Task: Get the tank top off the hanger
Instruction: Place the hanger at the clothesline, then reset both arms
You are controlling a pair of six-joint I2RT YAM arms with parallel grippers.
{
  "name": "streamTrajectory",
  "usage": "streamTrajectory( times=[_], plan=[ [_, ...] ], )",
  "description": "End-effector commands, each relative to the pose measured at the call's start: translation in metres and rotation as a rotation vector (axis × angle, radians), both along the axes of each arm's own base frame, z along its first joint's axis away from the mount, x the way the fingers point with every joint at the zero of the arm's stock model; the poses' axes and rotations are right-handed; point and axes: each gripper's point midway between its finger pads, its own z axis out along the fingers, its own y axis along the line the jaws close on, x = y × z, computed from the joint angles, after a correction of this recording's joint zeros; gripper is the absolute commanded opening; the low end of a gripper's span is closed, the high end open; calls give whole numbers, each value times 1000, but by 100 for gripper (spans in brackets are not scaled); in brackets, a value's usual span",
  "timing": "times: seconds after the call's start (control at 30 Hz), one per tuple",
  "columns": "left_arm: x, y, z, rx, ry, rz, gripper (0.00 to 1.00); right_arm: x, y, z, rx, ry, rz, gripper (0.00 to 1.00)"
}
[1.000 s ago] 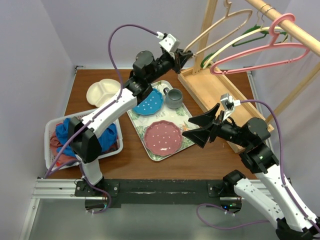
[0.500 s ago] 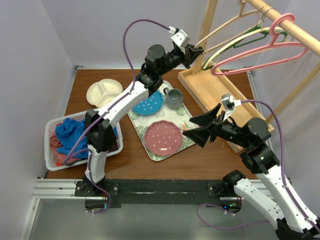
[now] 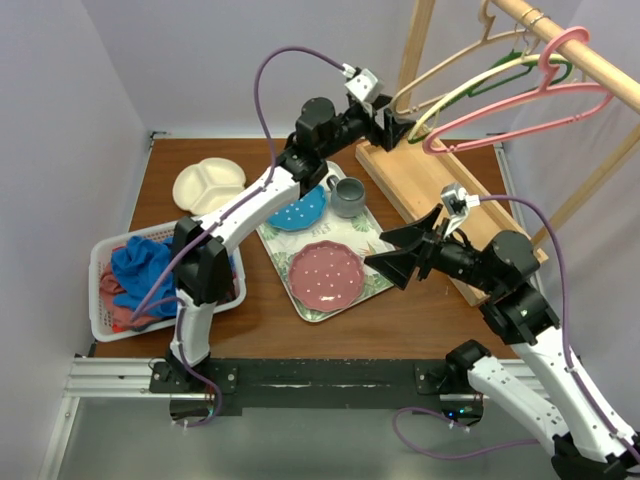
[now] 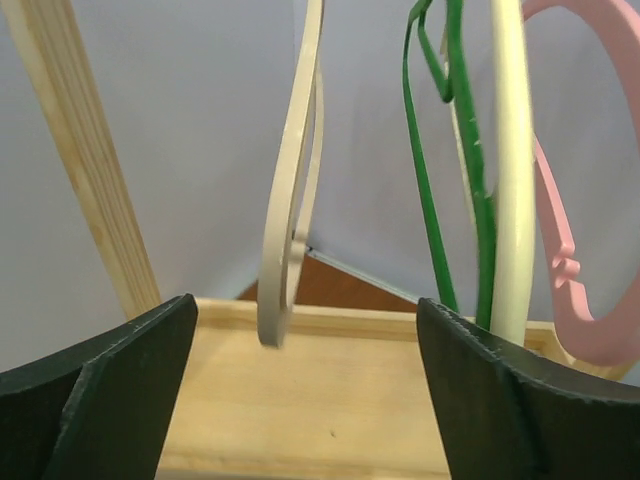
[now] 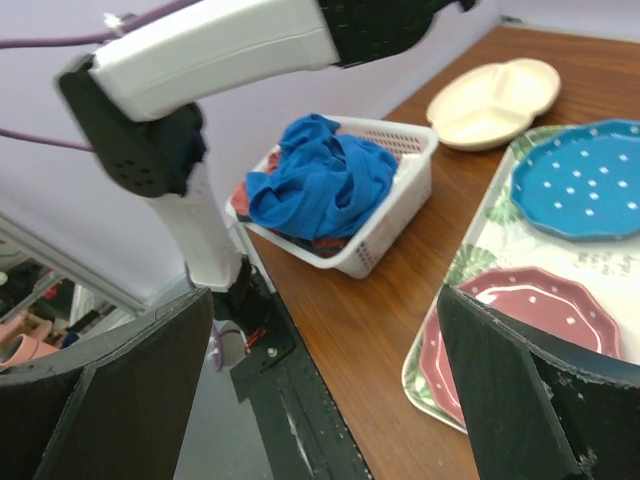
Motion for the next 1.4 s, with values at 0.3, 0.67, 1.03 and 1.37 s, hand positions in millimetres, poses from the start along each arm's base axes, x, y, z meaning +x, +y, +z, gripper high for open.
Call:
streamTrajectory(
  times=[0.3,0.67,1.03,1.37],
  plan=[
    [-86,136,36,-65,-18,246,100,47,-36,-3,-140,15,-329,99],
    [-201,202,-27,-61,124,142,100,58,-62,11,-114,13,-499,99],
    [-249,237,-32,-179,114,120,100,54,-53,2,-88,48,-447,99],
    [-256,236,-31,-200,116,88,100,50,-57,2,-85,57,-461,99]
  ],
)
